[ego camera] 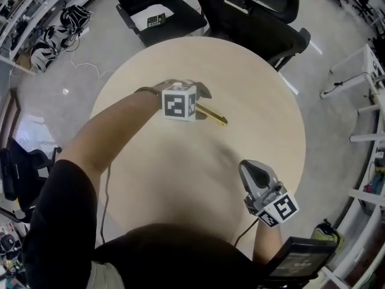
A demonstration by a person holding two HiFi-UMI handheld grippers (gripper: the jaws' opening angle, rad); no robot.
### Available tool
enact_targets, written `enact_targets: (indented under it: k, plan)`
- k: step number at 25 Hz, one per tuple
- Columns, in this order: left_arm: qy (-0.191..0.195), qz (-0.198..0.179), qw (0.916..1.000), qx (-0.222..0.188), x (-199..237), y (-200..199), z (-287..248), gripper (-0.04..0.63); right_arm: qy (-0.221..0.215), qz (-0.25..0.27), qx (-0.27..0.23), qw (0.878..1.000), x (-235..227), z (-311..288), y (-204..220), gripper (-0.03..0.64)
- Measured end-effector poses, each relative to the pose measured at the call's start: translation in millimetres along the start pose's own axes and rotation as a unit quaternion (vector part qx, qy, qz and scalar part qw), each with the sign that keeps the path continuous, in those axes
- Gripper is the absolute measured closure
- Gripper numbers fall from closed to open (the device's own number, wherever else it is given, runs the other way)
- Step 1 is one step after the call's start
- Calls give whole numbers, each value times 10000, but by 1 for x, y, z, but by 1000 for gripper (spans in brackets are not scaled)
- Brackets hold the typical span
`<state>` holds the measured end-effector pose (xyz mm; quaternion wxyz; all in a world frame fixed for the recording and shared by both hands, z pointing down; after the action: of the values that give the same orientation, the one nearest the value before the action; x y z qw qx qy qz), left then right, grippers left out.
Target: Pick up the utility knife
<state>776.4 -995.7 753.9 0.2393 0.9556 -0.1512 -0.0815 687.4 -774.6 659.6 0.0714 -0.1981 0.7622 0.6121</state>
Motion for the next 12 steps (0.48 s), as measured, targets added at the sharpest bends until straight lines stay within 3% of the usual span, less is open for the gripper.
enact_targets:
  k: [6,12]
  plan:
    - [356,-332,9980,411,1,8,-54,357,116,-213,47,9997,-18,3,18,586]
    - [715,-177,9936,856,6,21,-84,375,81,-405,125,9991,-28,4,33,586]
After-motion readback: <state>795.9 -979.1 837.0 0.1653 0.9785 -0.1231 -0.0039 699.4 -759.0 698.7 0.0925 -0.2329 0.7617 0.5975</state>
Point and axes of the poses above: the fingertips, and each gripper's own axes: z backward along the fingers, x to its left, y out of its underside, the point moved 5 cm from there along z, backward along the fingers, and after that the axes turned 4 degrees about x, right-handed, at the moved point
